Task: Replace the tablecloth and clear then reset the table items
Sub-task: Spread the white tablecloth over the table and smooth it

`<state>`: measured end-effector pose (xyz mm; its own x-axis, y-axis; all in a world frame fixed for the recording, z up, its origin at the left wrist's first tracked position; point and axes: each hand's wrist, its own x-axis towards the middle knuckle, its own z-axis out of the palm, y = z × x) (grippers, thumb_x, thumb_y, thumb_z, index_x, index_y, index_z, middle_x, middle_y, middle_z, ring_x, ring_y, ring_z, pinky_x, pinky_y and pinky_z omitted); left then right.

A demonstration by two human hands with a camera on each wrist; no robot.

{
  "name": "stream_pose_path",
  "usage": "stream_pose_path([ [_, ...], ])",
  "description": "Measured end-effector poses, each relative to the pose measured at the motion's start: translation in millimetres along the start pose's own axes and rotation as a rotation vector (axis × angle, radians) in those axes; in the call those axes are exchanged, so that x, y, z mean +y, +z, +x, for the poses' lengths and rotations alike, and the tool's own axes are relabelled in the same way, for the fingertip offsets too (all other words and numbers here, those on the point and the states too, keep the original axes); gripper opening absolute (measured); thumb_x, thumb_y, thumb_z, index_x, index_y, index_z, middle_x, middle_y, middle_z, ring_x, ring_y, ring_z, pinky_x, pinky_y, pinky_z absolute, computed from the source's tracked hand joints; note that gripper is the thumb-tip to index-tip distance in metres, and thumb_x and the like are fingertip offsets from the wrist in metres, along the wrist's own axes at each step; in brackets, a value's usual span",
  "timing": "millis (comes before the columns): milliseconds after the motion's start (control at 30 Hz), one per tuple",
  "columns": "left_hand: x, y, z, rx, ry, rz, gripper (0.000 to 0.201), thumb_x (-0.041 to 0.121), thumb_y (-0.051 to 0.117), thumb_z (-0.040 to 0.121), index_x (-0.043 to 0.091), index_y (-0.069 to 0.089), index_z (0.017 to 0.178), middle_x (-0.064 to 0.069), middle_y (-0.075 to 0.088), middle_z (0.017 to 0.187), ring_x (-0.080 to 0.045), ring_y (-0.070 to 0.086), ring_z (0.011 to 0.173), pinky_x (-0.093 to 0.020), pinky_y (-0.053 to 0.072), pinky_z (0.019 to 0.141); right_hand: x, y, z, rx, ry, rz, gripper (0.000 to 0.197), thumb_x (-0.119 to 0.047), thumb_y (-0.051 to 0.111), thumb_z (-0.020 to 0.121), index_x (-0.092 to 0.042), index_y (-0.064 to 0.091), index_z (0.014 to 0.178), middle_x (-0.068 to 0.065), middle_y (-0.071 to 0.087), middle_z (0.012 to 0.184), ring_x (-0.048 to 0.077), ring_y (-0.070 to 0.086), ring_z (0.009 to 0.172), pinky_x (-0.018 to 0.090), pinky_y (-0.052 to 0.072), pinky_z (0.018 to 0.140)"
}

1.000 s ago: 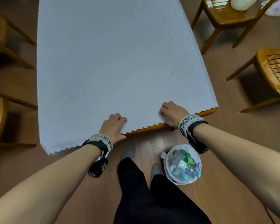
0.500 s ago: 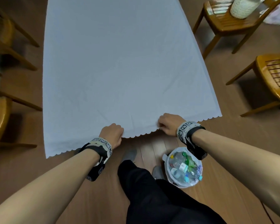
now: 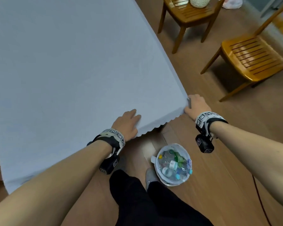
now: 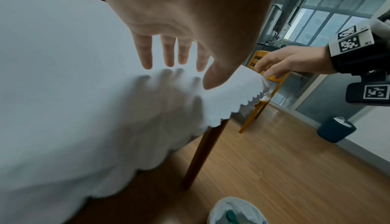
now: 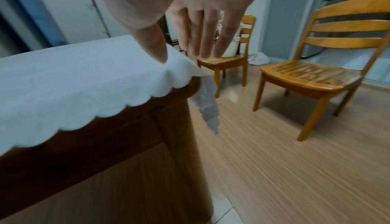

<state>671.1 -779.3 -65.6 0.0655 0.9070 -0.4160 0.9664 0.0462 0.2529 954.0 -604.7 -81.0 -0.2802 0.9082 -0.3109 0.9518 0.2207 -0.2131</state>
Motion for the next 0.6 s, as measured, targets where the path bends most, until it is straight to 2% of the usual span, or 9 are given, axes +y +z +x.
stream_pose_path([
  [67, 14.4, 5.8, 12.4, -0.012, -0.013, 0.071, 0.060, 0.026, 0.056, 0.083, 0.019, 0.038, 0.140, -0.007, 0.024, 0.152, -0.029, 0.028, 0.134, -0.041, 0.046, 0.091, 13.8, -0.6, 7.2, -0.101, 0.018, -0.009, 0.021, -0.024, 0.057, 0.080, -0.014, 0.055, 0.098, 0.010, 0.058, 0.107, 0.028, 0.054, 0.089, 0.033, 0.042, 0.064],
  [100, 18.3, 8.9, 15.1, 0.003, -0.031, 0.082, 0.058, 0.027, 0.058, 0.081, 0.019, 0.040, 0.136, -0.006, 0.028, 0.148, -0.029, 0.030, 0.130, -0.040, 0.048, 0.085, 17.6, 0.7, 9.3, -0.134, 0.018, 0.001, 0.017, -0.025, 0.058, 0.081, -0.014, 0.054, 0.092, 0.010, 0.060, 0.099, 0.026, 0.054, 0.081, 0.031, 0.038, 0.059],
  [167, 21.2, 11.7, 16.4, 0.020, -0.056, 0.069, 0.057, 0.028, 0.059, 0.079, 0.019, 0.042, 0.132, -0.004, 0.032, 0.143, -0.028, 0.032, 0.126, -0.040, 0.049, 0.081, 20.5, 1.2, 13.0, -0.164, 0.034, 0.051, 0.020, -0.031, 0.061, 0.082, -0.014, 0.058, 0.091, 0.008, 0.062, 0.090, 0.024, 0.056, 0.074, 0.029, 0.036, 0.053],
  [233, 20.3, 9.6, 16.2, 0.000, -0.056, 0.067, 0.058, 0.029, 0.060, 0.079, 0.020, 0.041, 0.133, -0.003, 0.030, 0.145, -0.028, 0.032, 0.128, -0.041, 0.049, 0.083, 20.4, -2.7, 15.0, -0.149, 0.058, 0.060, 0.019, -0.034, 0.063, 0.082, -0.017, 0.060, 0.089, 0.005, 0.063, 0.085, 0.024, 0.059, 0.073, 0.028, 0.039, 0.053],
  [333, 19.5, 2.3, 16.2, -0.037, -0.054, 0.072, 0.058, 0.031, 0.061, 0.081, 0.020, 0.041, 0.135, -0.002, 0.029, 0.147, -0.027, 0.032, 0.130, -0.040, 0.048, 0.087, 23.6, -8.0, 15.5, -0.124, 0.108, 0.054, 0.005, -0.023, 0.059, 0.082, -0.024, 0.058, 0.077, 0.003, 0.066, 0.081, 0.025, 0.061, 0.071, 0.028, 0.041, 0.054],
  [467, 24.1, -0.1, 13.5, -0.043, -0.046, 0.080, 0.058, 0.031, 0.058, 0.083, 0.020, 0.040, 0.137, -0.004, 0.029, 0.149, -0.028, 0.031, 0.132, -0.041, 0.047, 0.092, 30.7, -9.0, 6.7, -0.098, 0.107, 0.025, 0.009, -0.020, 0.053, 0.084, -0.025, 0.055, 0.076, 0.000, 0.062, 0.076, 0.024, 0.059, 0.069, 0.029, 0.040, 0.055],
  [600, 30.3, 8.9, 1.5, -0.043, -0.010, 0.142, 0.064, 0.032, 0.051, 0.087, 0.018, 0.029, 0.146, -0.007, 0.016, 0.158, -0.029, 0.022, 0.141, -0.044, 0.042, 0.102, 36.2, -7.2, 1.2, -0.112, 0.112, -0.013, 0.011, -0.022, 0.053, 0.087, -0.026, 0.054, 0.077, -0.001, 0.062, 0.078, 0.023, 0.059, 0.071, 0.031, 0.041, 0.059],
])
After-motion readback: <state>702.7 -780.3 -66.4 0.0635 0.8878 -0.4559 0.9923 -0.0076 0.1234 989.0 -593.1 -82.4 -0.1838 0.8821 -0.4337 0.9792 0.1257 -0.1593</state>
